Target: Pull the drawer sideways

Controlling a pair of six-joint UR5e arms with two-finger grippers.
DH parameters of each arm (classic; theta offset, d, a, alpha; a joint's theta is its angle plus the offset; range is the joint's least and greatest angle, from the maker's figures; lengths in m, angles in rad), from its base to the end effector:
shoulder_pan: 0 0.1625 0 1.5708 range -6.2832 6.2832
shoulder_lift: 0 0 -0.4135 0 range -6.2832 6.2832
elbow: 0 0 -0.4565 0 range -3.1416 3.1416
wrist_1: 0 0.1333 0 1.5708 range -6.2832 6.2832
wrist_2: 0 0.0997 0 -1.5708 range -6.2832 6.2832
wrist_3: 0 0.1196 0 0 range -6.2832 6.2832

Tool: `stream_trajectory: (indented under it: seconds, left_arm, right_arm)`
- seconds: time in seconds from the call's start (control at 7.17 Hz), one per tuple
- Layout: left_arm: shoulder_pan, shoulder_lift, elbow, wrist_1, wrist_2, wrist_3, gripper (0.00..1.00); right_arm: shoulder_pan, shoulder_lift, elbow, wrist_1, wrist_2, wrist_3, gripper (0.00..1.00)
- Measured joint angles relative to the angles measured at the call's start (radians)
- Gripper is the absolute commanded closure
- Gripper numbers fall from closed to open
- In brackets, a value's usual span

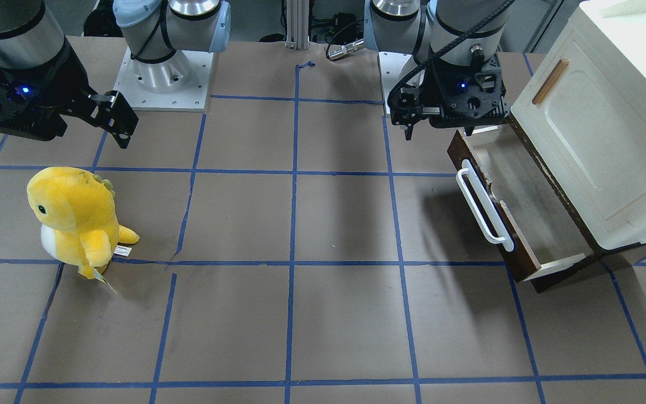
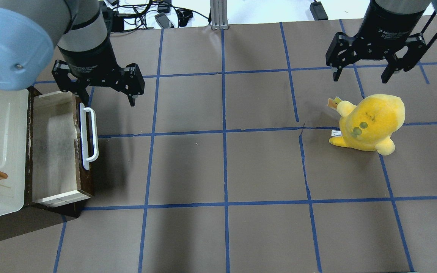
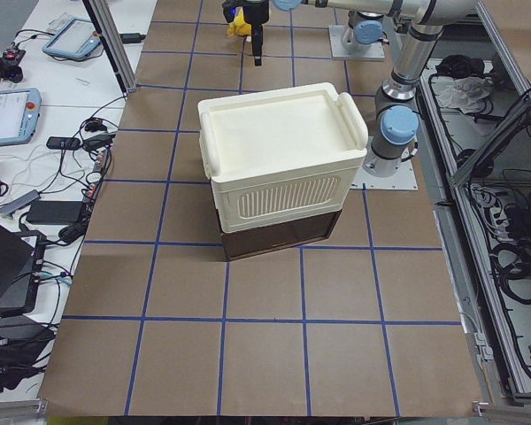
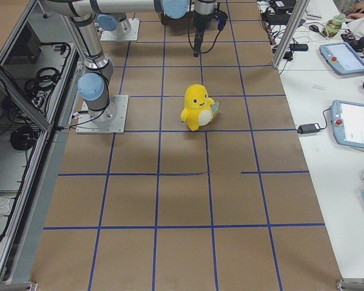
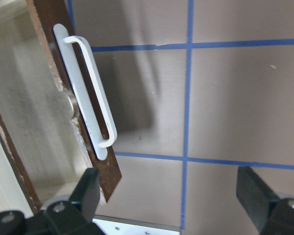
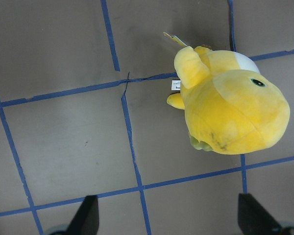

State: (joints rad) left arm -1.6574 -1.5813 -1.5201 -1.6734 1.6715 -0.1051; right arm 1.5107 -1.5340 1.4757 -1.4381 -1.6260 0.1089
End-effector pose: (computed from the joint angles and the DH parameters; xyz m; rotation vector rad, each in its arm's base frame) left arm -0.1686 -0.5400 0.4693 -0.0233 3.0343 0.0797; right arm 0.0928 -0.5681 0.4758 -0.2570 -3.0718 -0.1126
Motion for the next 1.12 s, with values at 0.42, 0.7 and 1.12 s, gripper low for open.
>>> stream_trajectory:
  seconds: [0.42,0.7,1.12]
  left_arm:
    - [0.067,0.016,-0.005,0.003,-0.092,0.096,0.00]
    - [0.072,0.018,-0.009,0.008,-0.105,0.097,0.00]
    - [0.070,0.022,-0.018,0.010,-0.103,0.090,0.00]
  right_arm:
    - [0.000,0.000,0.000,-0.001,0.000,0.000,0.00]
    - [0.000,0.000,0.000,-0.001,0.000,0.000,0.00]
    - [-0.001,0.000,0.000,0.000,0.000,0.000,0.00]
